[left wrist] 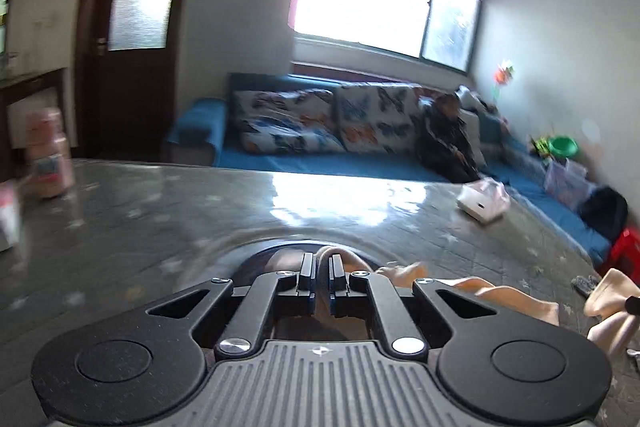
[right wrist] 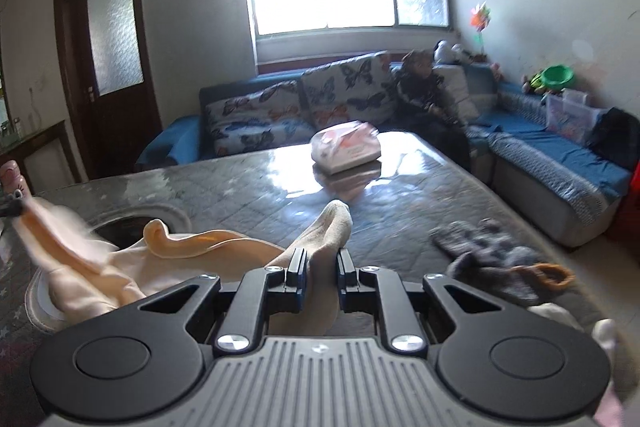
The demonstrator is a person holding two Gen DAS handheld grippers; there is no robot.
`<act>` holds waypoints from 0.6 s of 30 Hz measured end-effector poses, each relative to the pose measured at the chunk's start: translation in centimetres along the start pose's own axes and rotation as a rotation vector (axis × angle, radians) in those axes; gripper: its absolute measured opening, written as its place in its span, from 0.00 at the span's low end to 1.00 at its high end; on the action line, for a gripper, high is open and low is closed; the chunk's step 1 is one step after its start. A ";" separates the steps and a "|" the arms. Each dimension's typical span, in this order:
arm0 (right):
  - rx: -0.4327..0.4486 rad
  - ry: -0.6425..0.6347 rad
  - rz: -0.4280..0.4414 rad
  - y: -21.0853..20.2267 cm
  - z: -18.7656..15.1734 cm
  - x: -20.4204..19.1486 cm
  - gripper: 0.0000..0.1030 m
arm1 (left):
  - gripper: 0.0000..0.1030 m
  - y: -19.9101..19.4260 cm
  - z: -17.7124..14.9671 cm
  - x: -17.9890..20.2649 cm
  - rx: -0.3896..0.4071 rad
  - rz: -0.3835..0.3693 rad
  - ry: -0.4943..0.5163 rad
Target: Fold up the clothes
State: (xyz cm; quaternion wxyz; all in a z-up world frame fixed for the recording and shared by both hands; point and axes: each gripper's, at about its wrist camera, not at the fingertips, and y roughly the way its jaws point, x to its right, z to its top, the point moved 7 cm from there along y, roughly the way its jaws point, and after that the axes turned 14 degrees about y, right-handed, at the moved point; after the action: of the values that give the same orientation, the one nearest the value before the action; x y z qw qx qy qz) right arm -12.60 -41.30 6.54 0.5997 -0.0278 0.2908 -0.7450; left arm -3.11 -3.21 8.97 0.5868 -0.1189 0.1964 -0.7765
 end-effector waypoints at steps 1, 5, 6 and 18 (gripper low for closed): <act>0.011 0.000 -0.006 -0.6 0.2 0.3 0.13 | 0.06 -1.3 -0.6 -0.7 -0.003 0.008 -0.008; 0.036 -0.001 -0.039 -2.3 0.3 1.7 0.13 | 0.06 -5.4 -3.4 -1.7 -0.041 0.033 -0.007; 0.032 0.000 -0.051 -2.4 0.2 2.1 0.13 | 0.06 -6.4 -4.1 -1.9 -0.051 0.039 -0.007; -0.110 0.001 -0.181 -0.7 -2.8 6.3 0.25 | 0.36 -8.3 -10.0 -4.4 -0.267 0.097 0.001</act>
State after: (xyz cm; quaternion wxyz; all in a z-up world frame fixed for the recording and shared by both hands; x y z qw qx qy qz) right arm -16.07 -45.87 2.63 0.5275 -0.0867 0.3278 -0.7789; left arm -13.21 4.64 3.90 0.6026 -0.1856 0.3037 -0.7143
